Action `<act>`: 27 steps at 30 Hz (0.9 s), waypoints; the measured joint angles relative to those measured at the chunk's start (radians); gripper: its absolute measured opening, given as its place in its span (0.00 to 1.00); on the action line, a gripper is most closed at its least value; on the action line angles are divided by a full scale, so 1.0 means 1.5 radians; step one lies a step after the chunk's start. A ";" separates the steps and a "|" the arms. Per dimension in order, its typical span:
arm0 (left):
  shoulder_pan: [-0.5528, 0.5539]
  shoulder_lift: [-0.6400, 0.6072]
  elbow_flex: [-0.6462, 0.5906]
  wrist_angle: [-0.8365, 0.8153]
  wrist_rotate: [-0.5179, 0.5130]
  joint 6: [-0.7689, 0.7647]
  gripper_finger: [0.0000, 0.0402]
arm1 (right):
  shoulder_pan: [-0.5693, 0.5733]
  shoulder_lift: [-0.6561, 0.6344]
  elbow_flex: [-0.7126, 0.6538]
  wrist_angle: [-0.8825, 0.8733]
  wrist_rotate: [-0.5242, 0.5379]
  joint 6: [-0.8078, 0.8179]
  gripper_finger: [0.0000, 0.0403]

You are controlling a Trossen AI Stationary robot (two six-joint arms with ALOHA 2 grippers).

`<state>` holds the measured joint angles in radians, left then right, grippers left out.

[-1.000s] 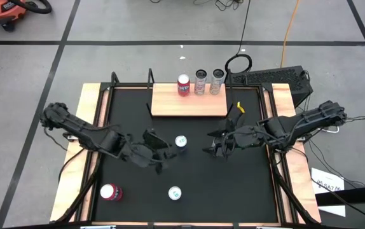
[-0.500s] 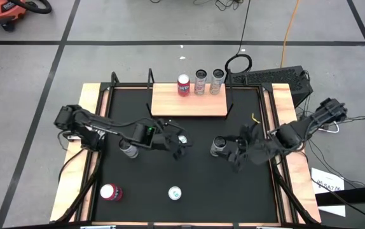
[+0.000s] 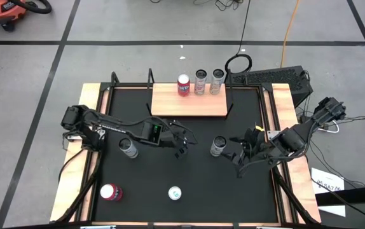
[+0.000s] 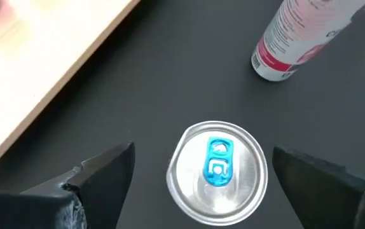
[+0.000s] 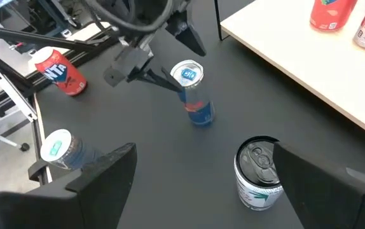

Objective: Place canned beverage on shelf
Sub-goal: Put the blue soda can on the shelf

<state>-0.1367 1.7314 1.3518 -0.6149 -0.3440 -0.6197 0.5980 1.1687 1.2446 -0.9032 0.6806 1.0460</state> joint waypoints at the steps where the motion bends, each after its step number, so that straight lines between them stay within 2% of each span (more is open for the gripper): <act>1: 0.000 0.003 0.000 -0.002 0.000 0.000 0.93 | 0.000 0.000 0.000 0.000 0.000 -0.003 0.88; 7: 0.003 0.023 0.000 -0.004 0.011 0.000 0.88 | 0.000 0.000 0.000 -0.001 0.000 -0.006 0.88; 19: 0.052 0.025 0.000 0.001 0.091 0.001 0.54 | 0.000 0.000 0.000 -0.001 0.000 -0.008 0.88; 27: 0.073 0.001 0.023 -0.033 0.128 0.028 0.52 | 0.013 -0.006 0.000 -0.006 -0.001 -0.021 0.88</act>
<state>-0.0265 1.7327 1.3864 -0.6642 -0.1526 -0.5780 0.6171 1.1599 1.2446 -0.9117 0.6798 1.0139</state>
